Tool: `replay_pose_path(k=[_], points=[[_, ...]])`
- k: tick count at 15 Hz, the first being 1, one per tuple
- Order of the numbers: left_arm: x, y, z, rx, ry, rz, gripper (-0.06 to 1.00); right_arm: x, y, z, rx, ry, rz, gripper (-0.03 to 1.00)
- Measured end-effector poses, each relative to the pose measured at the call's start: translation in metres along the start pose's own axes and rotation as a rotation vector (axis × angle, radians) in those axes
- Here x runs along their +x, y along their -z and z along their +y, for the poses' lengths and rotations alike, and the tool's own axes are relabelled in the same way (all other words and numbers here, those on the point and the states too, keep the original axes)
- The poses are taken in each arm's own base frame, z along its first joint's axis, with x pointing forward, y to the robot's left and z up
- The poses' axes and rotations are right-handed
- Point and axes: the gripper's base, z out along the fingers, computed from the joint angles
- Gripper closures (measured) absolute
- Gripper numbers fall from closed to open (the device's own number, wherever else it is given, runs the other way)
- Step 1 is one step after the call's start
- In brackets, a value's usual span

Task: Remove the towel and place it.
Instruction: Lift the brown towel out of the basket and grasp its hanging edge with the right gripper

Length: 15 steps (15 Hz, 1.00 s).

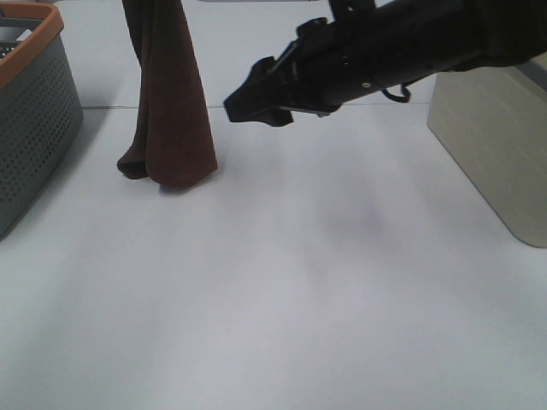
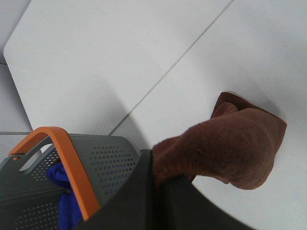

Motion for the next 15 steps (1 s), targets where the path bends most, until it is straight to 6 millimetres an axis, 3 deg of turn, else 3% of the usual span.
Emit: replay_pose_path(k=[3, 6, 8, 15], points=[[-0.004, -0.001, -0.001, 0.003, 0.079, -0.038, 0.94, -0.015, -0.028, 0.023, 0.011, -0.037, -0.052, 0.46], [-0.009, -0.014, -0.009, 0.035, 0.210, -0.075, 0.94, -0.025, -0.050, 0.020, 0.048, -0.274, -0.098, 0.46], [-0.014, -0.016, -0.010, 0.058, 0.316, -0.127, 0.94, -0.027, -0.061, 0.017, 0.065, -0.338, -0.110, 0.46], [-0.023, -0.021, -0.001, 0.067, 0.452, -0.263, 0.94, -0.024, -0.072, 0.015, 0.073, -0.357, -0.100, 0.46]])
